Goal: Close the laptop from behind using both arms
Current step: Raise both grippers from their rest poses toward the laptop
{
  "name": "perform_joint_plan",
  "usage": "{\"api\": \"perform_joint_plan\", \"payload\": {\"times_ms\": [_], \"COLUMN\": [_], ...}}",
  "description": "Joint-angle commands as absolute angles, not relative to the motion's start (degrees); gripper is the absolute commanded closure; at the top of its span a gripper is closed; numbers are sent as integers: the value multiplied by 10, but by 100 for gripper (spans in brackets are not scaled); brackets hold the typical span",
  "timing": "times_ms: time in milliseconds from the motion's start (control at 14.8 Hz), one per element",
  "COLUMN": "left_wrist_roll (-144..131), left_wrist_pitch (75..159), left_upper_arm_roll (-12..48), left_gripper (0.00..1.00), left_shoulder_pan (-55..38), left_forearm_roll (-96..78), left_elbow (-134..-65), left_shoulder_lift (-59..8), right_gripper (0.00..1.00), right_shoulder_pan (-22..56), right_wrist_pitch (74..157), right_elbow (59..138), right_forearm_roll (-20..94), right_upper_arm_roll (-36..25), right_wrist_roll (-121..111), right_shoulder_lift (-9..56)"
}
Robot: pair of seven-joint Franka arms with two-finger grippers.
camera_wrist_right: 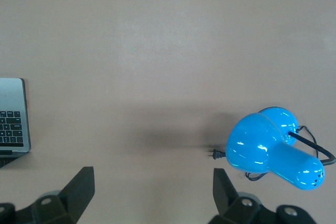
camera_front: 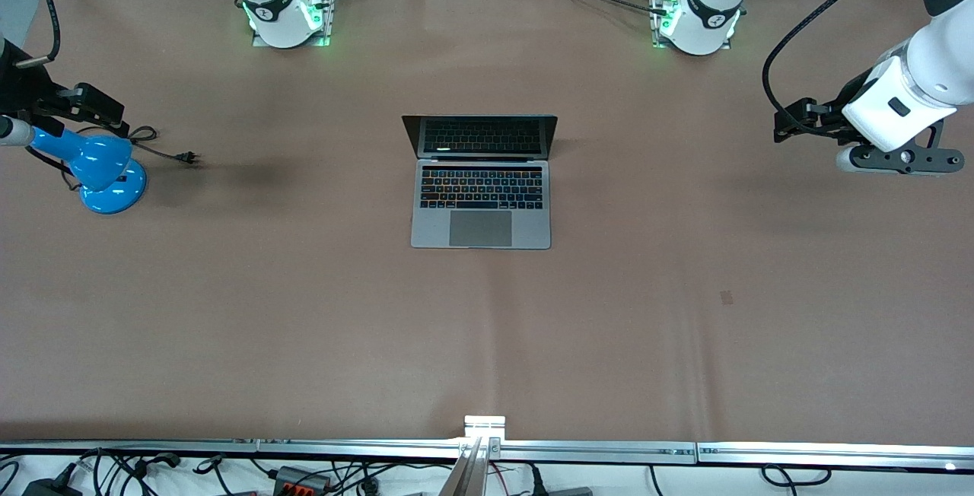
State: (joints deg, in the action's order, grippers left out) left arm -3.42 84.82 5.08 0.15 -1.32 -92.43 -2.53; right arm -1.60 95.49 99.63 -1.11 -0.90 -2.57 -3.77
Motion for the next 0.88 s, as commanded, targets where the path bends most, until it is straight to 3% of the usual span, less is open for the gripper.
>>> {"api": "perform_joint_plan", "payload": {"times_ms": [0,339,406,474,542,609,745,812], "left_wrist_roll": [-26,-23,-24,-28,-24,-23,-32,-34], "left_wrist_pitch": [818,844,845,846,839,837,836,832], "left_upper_arm_roll": [52,54,54,54,55,60,64,67], "left_gripper": [0,0,0,0,0,0,89,99], "left_shoulder_pan": [7,11,11,11,4,1,2,5], "left_forearm_roll": [-18,-18,-19,-22,-18,-17,-18,-19], "left_elbow": [-940,-981,-976,-976,-975,-975,-973,-973], "left_shoulder_lift": [4,38,34,32,20,17,18,18], "right_gripper": [0,0,6,41,69,83,96,98], "right_shoulder_pan": [-19,-18,-18,-18,-18,-17,-17,-17], "right_wrist_pitch": [947,947,945,943,942,941,937,936], "right_elbow": [1007,1010,1009,1008,1007,1007,1005,1005], "right_forearm_roll": [-8,-8,-9,-9,-11,-11,-9,-9], "right_upper_arm_roll": [-6,-4,-4,-4,-3,-2,-2,-2], "right_wrist_roll": [-22,-23,-23,-25,-32,-33,-30,-31], "right_shoulder_lift": [-55,-56,-55,-55,-55,-55,-55,-55]}}
